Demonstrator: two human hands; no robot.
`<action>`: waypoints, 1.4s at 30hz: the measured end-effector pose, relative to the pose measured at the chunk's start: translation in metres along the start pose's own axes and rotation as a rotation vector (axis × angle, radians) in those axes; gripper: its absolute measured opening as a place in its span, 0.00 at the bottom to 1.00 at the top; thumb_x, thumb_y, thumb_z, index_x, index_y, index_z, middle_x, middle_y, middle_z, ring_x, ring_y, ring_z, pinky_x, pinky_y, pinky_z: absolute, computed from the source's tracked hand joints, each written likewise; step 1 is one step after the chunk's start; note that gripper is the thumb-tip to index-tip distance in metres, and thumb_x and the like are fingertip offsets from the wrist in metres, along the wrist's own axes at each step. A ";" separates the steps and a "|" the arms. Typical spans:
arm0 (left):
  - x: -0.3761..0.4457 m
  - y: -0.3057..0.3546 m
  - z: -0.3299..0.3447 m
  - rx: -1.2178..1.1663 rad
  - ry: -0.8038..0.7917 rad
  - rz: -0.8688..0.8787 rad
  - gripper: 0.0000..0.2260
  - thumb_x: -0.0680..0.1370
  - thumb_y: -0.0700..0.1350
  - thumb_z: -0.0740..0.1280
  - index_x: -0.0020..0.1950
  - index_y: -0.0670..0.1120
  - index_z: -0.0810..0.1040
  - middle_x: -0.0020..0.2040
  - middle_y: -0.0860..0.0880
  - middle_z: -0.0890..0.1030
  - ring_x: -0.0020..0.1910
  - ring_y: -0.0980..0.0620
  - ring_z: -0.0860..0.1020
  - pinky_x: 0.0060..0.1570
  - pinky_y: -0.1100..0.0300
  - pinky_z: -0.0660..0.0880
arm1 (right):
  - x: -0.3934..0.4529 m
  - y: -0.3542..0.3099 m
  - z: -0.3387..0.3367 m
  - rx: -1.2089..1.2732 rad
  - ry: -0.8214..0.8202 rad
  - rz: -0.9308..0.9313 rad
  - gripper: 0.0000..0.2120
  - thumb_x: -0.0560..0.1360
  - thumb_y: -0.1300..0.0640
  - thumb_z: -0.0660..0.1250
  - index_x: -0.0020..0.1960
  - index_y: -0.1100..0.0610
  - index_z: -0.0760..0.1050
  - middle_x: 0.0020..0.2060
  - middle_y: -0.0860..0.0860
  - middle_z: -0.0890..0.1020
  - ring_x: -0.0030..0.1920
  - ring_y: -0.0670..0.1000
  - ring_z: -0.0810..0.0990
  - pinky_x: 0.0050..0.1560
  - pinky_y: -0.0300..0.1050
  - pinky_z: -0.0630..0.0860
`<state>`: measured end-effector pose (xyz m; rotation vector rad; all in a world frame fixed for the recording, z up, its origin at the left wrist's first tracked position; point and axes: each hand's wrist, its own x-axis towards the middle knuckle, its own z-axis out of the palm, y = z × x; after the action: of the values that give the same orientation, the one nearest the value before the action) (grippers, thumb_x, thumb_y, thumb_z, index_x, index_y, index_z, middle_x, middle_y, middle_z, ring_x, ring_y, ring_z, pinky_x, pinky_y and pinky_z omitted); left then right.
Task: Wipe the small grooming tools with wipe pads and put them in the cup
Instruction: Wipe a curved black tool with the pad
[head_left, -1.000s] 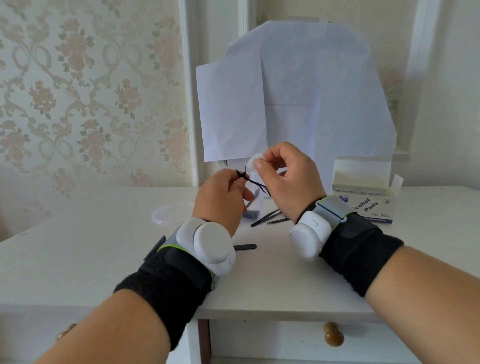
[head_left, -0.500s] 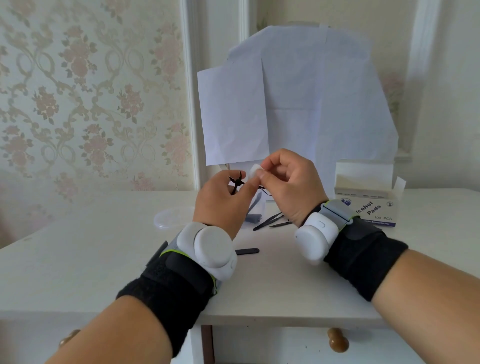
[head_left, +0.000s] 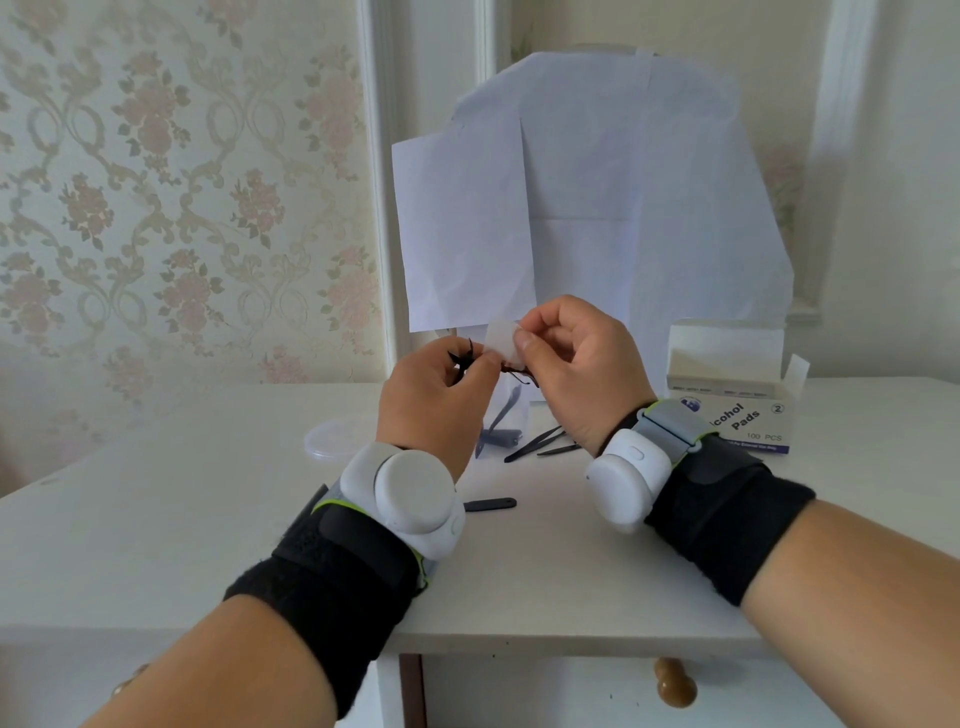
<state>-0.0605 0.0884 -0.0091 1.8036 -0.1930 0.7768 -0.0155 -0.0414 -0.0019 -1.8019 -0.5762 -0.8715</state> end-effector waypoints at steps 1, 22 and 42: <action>0.000 0.000 0.000 -0.004 -0.004 0.003 0.07 0.77 0.47 0.66 0.42 0.53 0.82 0.36 0.50 0.82 0.31 0.53 0.74 0.38 0.57 0.74 | 0.000 0.000 0.000 -0.005 0.005 -0.003 0.04 0.76 0.58 0.67 0.44 0.51 0.77 0.34 0.49 0.83 0.37 0.50 0.81 0.44 0.48 0.80; -0.003 0.004 0.000 -0.096 -0.034 0.010 0.10 0.78 0.45 0.66 0.40 0.55 0.82 0.26 0.61 0.76 0.26 0.62 0.71 0.32 0.63 0.68 | 0.002 -0.001 0.001 0.198 -0.186 0.207 0.07 0.79 0.57 0.66 0.52 0.58 0.81 0.39 0.46 0.82 0.36 0.35 0.78 0.37 0.26 0.71; 0.004 -0.006 0.002 -0.098 -0.065 -0.065 0.06 0.78 0.47 0.66 0.43 0.51 0.81 0.21 0.59 0.70 0.23 0.58 0.66 0.29 0.62 0.62 | 0.004 0.000 -0.005 0.264 0.017 0.184 0.12 0.73 0.54 0.75 0.40 0.62 0.78 0.26 0.47 0.78 0.27 0.44 0.75 0.33 0.37 0.75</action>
<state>-0.0536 0.0896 -0.0119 1.7348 -0.2104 0.6521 -0.0147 -0.0460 0.0022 -1.5776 -0.4813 -0.6522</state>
